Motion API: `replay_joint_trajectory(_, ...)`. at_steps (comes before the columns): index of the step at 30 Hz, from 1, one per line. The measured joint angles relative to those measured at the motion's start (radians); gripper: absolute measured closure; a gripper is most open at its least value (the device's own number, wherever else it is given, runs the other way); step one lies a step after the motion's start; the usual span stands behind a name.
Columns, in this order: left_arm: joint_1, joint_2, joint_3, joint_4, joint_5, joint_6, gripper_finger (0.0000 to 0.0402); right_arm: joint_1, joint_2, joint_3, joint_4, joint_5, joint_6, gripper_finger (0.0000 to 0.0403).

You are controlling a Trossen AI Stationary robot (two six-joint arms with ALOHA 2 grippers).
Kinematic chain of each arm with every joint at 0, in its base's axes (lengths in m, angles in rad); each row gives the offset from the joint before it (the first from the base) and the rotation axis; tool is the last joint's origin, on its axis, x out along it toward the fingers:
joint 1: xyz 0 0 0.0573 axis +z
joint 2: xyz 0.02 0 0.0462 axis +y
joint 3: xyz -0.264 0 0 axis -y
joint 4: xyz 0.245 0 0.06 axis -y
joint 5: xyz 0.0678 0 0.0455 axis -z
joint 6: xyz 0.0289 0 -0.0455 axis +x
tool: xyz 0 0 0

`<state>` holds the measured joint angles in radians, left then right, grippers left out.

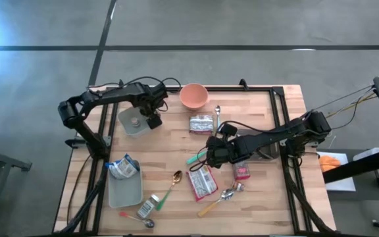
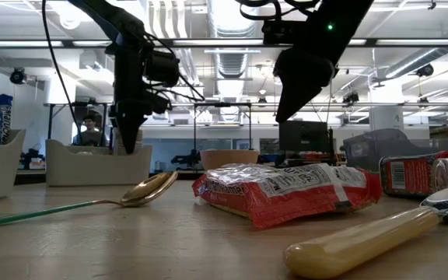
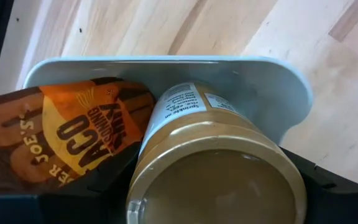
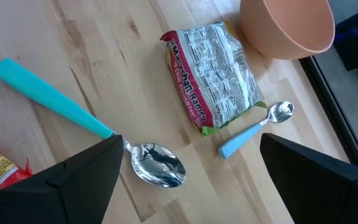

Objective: Pick & Place Food Item
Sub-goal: Put the gold seasoning bottle into the top gray bin

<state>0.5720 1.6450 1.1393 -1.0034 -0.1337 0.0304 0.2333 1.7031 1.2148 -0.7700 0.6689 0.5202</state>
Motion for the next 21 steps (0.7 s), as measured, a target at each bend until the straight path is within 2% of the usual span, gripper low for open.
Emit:
replay_joint_trajectory(7, 0.0, 0.0, -0.001, 0.039, -0.003, 0.0, 0.0127, 0.004, 0.0, 0.0, 0.004, -0.022, 0.001, 0.0026)
replay_joint_trajectory(13, 0.0, 0.0, -0.001, 0.045, -0.005, 0.0, 0.0069, 0.012, 0.0, 0.0, 0.007, -0.023, 0.001, 0.0026)
replay_joint_trajectory(21, 0.0, 0.0, -0.001, 0.057, -0.027, -0.016, 0.0059, 0.012, 0.0, 0.0, 0.01, -0.023, 0.001, 0.0026)
